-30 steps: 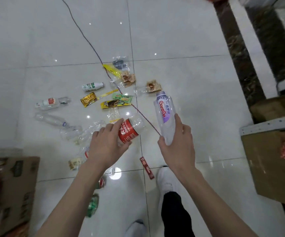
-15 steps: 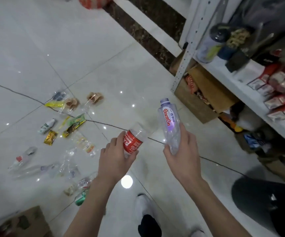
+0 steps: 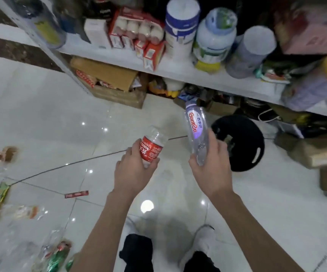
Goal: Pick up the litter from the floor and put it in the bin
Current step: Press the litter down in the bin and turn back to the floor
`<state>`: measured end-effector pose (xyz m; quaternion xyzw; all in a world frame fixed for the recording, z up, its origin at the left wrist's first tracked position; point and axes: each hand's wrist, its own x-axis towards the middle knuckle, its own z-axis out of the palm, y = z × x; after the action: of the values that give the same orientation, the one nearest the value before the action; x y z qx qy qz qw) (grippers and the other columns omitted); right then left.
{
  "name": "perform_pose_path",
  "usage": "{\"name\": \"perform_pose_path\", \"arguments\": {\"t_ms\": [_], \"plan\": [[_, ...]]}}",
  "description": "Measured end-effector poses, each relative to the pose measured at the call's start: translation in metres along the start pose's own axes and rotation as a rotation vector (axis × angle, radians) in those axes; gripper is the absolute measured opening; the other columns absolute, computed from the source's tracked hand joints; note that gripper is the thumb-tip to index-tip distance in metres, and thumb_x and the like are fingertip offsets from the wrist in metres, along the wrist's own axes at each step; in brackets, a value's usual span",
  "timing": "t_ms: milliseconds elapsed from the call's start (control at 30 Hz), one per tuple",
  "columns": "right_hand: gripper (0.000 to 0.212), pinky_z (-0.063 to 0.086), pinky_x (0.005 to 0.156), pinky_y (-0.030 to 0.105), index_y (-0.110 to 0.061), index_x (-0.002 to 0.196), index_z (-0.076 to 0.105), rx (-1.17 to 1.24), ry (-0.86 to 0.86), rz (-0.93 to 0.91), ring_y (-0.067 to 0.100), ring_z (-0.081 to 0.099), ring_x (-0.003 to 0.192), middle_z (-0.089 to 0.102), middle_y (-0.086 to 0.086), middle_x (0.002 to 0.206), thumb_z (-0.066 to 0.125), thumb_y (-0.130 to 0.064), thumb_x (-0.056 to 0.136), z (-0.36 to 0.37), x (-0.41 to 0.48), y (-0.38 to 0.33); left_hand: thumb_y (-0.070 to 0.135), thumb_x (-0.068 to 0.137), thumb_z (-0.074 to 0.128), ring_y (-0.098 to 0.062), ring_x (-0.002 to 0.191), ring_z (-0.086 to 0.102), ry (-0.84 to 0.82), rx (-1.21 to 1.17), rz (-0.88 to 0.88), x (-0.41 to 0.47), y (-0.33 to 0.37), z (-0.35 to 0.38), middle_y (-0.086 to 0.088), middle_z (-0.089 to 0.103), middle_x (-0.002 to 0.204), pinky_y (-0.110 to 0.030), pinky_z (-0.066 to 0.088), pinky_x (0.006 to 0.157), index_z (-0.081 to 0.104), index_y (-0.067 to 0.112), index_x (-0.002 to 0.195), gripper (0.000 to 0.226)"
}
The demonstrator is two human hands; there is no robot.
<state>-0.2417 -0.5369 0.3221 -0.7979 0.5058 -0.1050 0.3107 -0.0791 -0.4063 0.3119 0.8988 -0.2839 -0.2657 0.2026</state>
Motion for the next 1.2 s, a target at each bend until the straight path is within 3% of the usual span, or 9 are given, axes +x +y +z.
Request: {"name": "perform_pose_path", "arguments": {"t_ms": [267,400,567,700,867,1033,1200], "plan": [[0.083,0.052,0.086,0.038,-0.031,0.152,0.017,-0.016,0.086,0.185,0.022,0.047,0.114,0.04,0.006,0.13,0.067,-0.031,0.086,-0.061,0.008,0.168,0.06,0.079,0.064,-0.019,0.096,0.059,-0.097,-0.029,0.121,0.005,0.126,0.136,0.002,0.058,0.113,-0.047,0.052,0.085,0.04,0.029,0.134,0.067],[0.081,0.056,0.078,0.044,-0.019,0.151,0.028,-0.033,0.177,0.224,0.028,0.053,0.106,0.049,0.012,0.123,0.071,-0.027,0.082,-0.052,0.017,0.222,0.062,0.078,0.065,-0.018,0.1,0.059,-0.166,0.0,0.139,0.028,0.157,0.189,0.003,0.057,0.117,-0.045,0.053,0.087,0.038,0.029,0.135,0.07],[0.083,0.056,0.08,0.042,-0.024,0.149,0.023,-0.019,0.137,0.358,0.027,0.053,0.106,0.049,0.01,0.123,0.07,-0.029,0.081,-0.025,0.049,0.275,0.063,0.077,0.065,-0.021,0.098,0.06,-0.253,0.026,0.095,0.074,0.181,0.257,-0.002,0.059,0.114,-0.042,0.052,0.087,0.042,0.023,0.129,0.07],[0.083,0.055,0.082,0.045,-0.019,0.151,0.023,0.0,0.12,0.441,0.031,0.054,0.108,0.048,0.014,0.128,0.07,-0.032,0.083,0.008,0.073,0.298,0.066,0.078,0.062,-0.023,0.104,0.059,-0.309,0.1,0.016,0.109,0.18,0.298,-0.002,0.057,0.118,-0.041,0.05,0.091,0.038,0.023,0.134,0.075],[0.086,0.053,0.087,0.045,-0.016,0.152,0.024,0.013,0.135,0.507,0.036,0.054,0.112,0.047,0.017,0.133,0.07,-0.035,0.082,0.033,0.097,0.314,0.066,0.081,0.058,-0.024,0.107,0.059,-0.354,0.091,0.058,0.141,0.174,0.323,-0.002,0.058,0.122,-0.037,0.048,0.087,0.037,0.025,0.139,0.074],[0.083,0.047,0.093,0.052,-0.01,0.151,0.029,-0.132,0.13,0.506,0.04,0.054,0.111,0.052,0.02,0.129,0.066,-0.041,0.084,0.036,0.102,0.316,0.062,0.085,0.054,-0.027,0.116,0.057,-0.366,0.145,0.103,0.145,0.166,0.323,-0.003,0.055,0.132,-0.045,0.049,0.095,0.038,0.023,0.141,0.07],[0.074,0.046,0.095,0.053,-0.013,0.147,0.036,-0.117,0.116,0.468,0.037,0.051,0.116,0.05,0.018,0.132,0.063,-0.045,0.086,0.014,0.098,0.298,0.058,0.088,0.053,-0.022,0.114,0.057,-0.387,0.109,0.13,0.131,0.163,0.299,0.0,0.054,0.131,-0.043,0.05,0.095,0.043,0.025,0.138,0.061]]}}
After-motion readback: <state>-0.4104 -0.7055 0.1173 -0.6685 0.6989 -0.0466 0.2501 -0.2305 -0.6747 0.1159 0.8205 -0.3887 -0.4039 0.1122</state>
